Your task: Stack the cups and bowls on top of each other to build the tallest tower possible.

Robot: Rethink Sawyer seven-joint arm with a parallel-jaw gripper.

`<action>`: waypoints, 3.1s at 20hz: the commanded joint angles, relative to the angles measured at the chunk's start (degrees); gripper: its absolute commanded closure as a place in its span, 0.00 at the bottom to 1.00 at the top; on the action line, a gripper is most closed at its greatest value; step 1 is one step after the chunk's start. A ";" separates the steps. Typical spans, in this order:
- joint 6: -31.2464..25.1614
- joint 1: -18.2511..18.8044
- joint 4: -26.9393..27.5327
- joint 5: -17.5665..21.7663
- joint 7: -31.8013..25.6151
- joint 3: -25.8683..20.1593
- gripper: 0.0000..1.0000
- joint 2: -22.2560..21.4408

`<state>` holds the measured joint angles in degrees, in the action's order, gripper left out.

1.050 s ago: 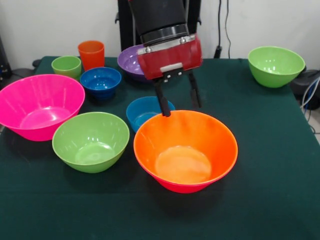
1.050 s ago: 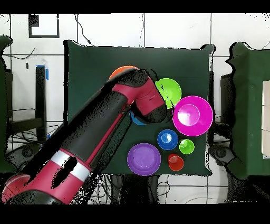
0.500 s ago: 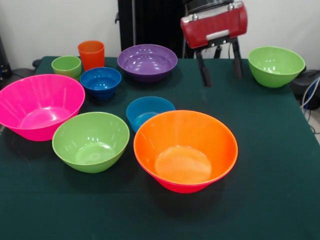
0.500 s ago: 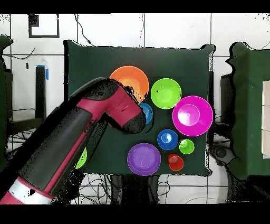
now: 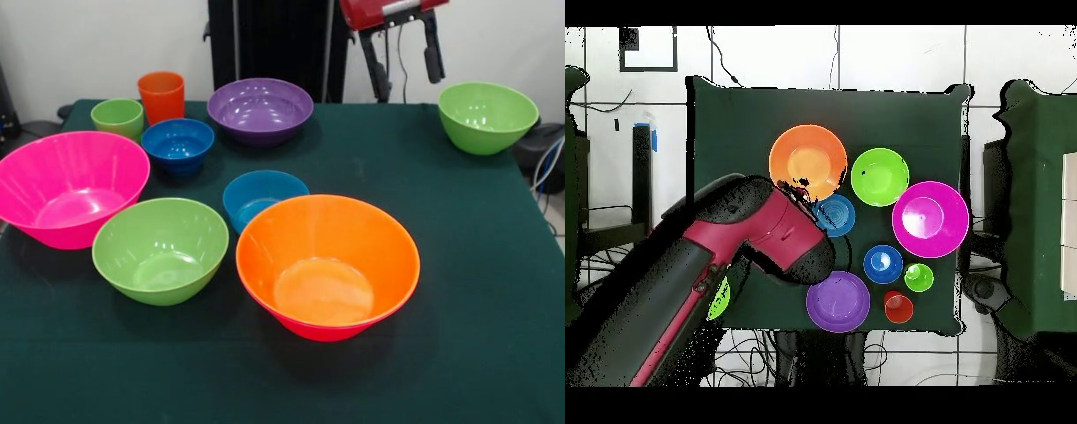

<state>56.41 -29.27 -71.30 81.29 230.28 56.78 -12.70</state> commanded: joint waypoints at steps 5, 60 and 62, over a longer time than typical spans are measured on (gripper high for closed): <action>5.02 0.85 -10.12 3.65 3.17 -8.09 0.00 0.02; 0.39 17.35 2.83 11.41 -16.65 -13.23 0.00 2.45; 0.02 17.71 3.27 10.89 -17.26 -13.72 0.00 2.56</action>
<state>58.43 -13.27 -71.63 93.16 226.07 55.65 -13.69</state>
